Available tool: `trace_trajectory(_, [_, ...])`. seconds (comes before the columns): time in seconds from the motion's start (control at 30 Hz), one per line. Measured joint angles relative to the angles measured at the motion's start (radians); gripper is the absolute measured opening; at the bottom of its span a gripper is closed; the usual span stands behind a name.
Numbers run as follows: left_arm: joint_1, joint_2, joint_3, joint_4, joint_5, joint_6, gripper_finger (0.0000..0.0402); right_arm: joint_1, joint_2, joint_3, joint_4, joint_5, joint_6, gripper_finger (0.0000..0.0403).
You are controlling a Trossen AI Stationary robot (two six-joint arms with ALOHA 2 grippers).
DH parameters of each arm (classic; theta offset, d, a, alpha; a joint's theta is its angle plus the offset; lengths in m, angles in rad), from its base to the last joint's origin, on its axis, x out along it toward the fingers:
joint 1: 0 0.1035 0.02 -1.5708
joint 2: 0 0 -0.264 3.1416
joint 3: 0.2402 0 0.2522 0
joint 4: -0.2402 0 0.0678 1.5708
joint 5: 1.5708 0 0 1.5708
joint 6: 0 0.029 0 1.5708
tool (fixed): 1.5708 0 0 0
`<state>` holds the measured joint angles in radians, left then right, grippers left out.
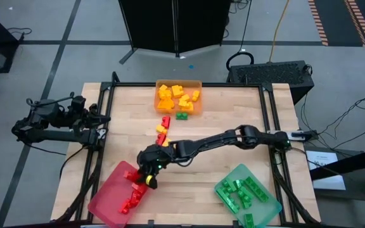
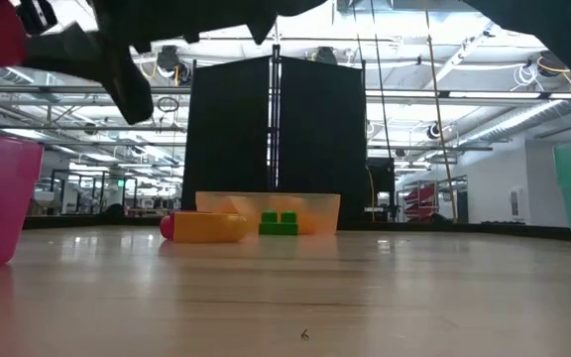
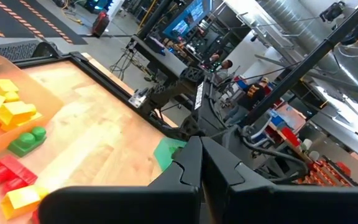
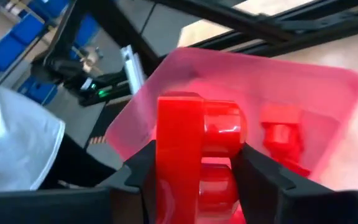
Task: Sort blocks
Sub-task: Put the red 2 stud game piece into the pink bin
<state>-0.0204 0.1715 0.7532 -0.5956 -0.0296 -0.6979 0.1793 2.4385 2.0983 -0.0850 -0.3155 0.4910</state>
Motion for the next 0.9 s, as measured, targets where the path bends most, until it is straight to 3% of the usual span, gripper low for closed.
trace_trajectory(0.6, [0.000, 0.000, 0.000, 0.002, 0.000, -0.001, 0.0004, 0.012, -0.001, 0.001, 0.030, 0.087, -0.085, 0.0147])
trace_trajectory(0.9, [0.000, 0.000, 0.000, 0.002, 0.000, 0.000, 0.0004, 0.010, -0.006, 0.173, 0.026, 0.160, -0.178, 0.0147])
